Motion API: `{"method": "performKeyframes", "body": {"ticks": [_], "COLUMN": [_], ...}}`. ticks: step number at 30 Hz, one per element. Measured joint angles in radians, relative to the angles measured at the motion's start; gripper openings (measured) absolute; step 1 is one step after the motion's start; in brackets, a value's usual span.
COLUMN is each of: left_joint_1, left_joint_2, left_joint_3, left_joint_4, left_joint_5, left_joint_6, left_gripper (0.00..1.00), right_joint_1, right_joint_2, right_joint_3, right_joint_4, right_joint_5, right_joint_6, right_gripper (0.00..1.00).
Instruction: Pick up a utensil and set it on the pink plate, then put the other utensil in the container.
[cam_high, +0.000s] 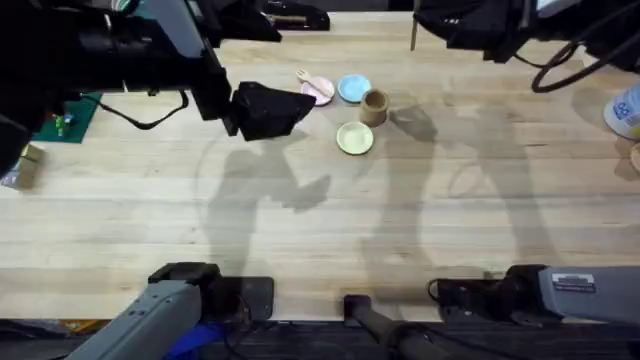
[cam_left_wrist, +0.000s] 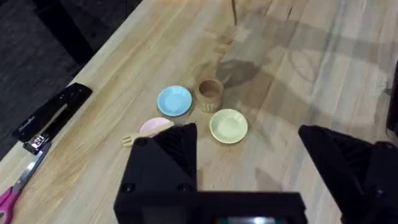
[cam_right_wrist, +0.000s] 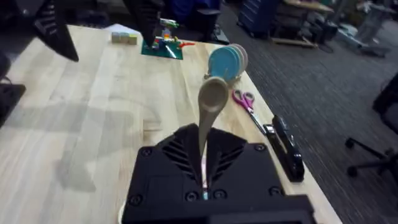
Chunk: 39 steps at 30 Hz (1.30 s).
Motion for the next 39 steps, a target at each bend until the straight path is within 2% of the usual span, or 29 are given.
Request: {"method": "performKeyframes", "body": {"ticks": [5,15,23,39], "left_joint_1": [0.0,0.0,0.0,0.0], "left_joint_2": [0.0,0.0,0.0,0.0], "left_joint_3": [0.0,0.0,0.0,0.0], "left_joint_4": [0.0,0.0,0.0,0.0], "left_joint_5": [0.0,0.0,0.0,0.0], "left_joint_6": [0.0,0.0,0.0,0.0], "left_gripper": [0.994,0.993,0.993,0.993], "right_joint_1": [0.0,0.0,0.003,0.045], "right_joint_2": [0.063,0.179,0.257,0.407], "right_joint_3": [-0.001,-0.001,-0.001,-0.001], "right_joint_4": [0.06,0.069,0.078,0.152], "right_joint_5": [-0.046,-0.113,-0.12,-0.115], "right_joint_6": [-0.019,-0.119,-0.185,-0.221], "right_gripper": [0.033,0.033,0.033,0.033]}}
